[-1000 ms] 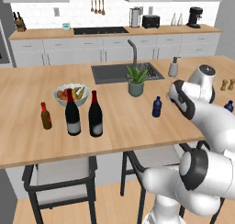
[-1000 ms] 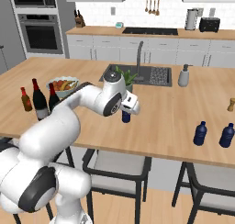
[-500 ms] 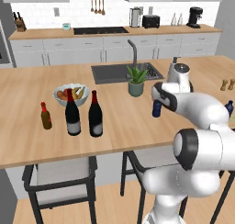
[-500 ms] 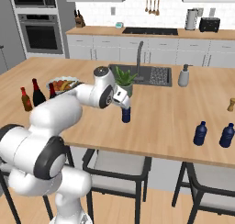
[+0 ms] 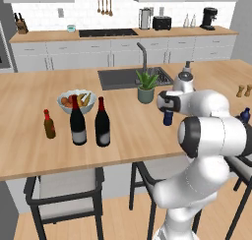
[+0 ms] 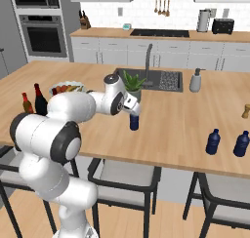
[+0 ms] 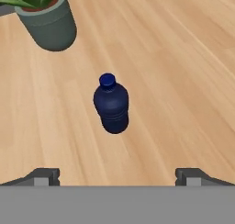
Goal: Move the plastic bottles in the middle to the plastics group, and the glass bottles in the middle to the glass group.
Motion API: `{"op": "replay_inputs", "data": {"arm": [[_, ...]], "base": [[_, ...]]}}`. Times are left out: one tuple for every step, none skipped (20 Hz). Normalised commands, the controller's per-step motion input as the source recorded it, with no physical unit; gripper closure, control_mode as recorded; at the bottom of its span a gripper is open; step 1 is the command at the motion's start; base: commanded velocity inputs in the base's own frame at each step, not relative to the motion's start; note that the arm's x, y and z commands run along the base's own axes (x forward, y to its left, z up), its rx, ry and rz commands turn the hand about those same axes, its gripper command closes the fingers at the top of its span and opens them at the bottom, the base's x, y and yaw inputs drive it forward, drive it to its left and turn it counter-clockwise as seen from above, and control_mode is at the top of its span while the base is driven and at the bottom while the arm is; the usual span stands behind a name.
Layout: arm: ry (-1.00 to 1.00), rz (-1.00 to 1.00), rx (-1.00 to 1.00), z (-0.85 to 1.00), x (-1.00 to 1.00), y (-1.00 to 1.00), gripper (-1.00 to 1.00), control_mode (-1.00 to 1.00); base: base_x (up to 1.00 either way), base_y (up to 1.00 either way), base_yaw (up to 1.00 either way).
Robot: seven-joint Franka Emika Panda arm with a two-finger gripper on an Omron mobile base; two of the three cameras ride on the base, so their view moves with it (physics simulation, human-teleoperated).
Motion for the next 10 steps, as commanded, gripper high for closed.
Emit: {"op": "replay_inputs", "data": {"arm": [[0.0, 0.0, 0.0, -0.13, 0.29, -0.07, -1.0, -1.0], [0.0, 0.0, 0.0, -0.09, 0.24, -0.05, -1.0, -1.0], [0.0, 0.0, 0.0, -0.07, 0.18, -0.07, -1.0, -1.0], [0.0, 0.0, 0.0, -0.11, 0.17, -0.06, -1.0, -1.0], [0.0, 0.0, 0.0, -0.16, 0.19, -0.06, -1.0, -1.0], [0.0, 0.0, 0.0, -0.21, 0.24, -0.1, -1.0, -1.0], [0.0, 0.0, 0.0, -0.21, 0.27, -0.12, -1.0, -1.0], [0.0, 0.0, 0.0, -0.2, 0.28, -0.12, -1.0, -1.0], [0.0, 0.0, -0.01, -0.19, 0.32, -0.11, -1.0, -1.0], [0.0, 0.0, -0.02, -0.2, 0.34, -0.08, -1.0, -1.0]], "base": [[0.0, 0.0, 0.0], [0.0, 0.0, 0.0], [0.0, 0.0, 0.0], [0.0, 0.0, 0.0], [0.0, 0.0, 0.0], [0.0, 0.0, 0.0], [0.0, 0.0, 0.0], [0.0, 0.0, 0.0], [0.0, 0.0, 0.0], [0.0, 0.0, 0.0]]}}
